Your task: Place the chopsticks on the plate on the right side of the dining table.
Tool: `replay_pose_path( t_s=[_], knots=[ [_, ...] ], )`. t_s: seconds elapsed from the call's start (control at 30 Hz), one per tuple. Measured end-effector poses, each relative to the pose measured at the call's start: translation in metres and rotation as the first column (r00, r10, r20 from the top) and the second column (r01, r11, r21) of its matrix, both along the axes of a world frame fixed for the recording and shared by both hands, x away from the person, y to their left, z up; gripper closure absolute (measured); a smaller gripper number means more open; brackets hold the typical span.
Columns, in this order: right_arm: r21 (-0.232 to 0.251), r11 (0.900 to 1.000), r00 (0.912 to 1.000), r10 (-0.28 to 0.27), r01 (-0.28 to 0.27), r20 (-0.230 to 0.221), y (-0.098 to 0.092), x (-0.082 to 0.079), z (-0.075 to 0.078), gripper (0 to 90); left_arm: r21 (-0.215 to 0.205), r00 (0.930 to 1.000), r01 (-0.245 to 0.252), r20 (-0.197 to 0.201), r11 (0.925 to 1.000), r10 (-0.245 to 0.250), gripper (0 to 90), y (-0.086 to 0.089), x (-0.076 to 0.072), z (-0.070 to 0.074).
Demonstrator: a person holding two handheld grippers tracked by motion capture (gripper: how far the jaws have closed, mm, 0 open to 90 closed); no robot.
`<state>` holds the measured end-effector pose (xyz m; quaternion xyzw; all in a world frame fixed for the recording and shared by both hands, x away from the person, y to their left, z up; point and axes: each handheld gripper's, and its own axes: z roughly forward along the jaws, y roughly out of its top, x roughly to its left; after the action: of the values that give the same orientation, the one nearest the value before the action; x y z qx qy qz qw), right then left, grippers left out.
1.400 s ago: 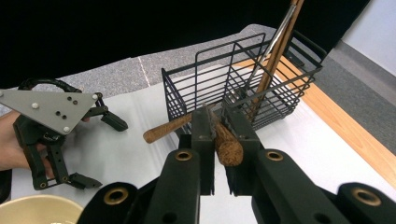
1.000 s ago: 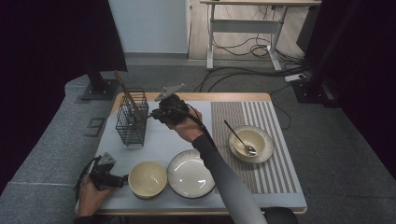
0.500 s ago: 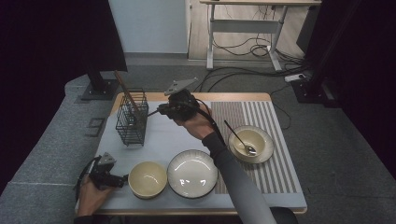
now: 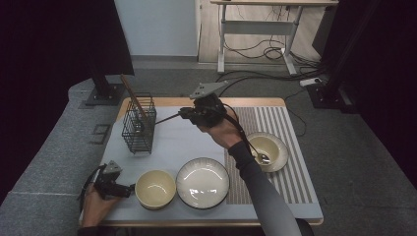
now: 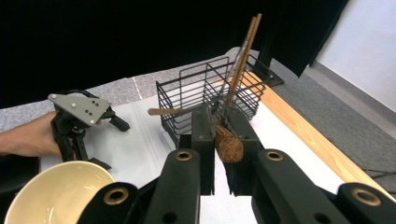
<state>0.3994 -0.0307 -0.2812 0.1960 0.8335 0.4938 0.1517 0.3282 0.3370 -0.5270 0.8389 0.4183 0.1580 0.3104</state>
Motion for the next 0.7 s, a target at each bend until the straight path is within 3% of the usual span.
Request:
replay_pose_path(
  t_s=[0.47, 0.7],
  knots=[
    [0.033, 0.999, 0.9992, -0.038, 0.038, -0.010, -0.040, -0.009, -0.027, 83.5, -0.001, 1.0000, -0.001, 0.001, 1.0000, 0.001, 0.1, 0.000, 0.000, 0.000],
    [0.041, 0.999, 0.9995, -0.033, 0.033, -0.002, -0.048, -0.018, -0.037, 83.5, 0.000, 1.0000, 0.000, 0.001, 1.0000, 0.000, 0.1, 0.000, 0.000, 0.000]
  ],
)
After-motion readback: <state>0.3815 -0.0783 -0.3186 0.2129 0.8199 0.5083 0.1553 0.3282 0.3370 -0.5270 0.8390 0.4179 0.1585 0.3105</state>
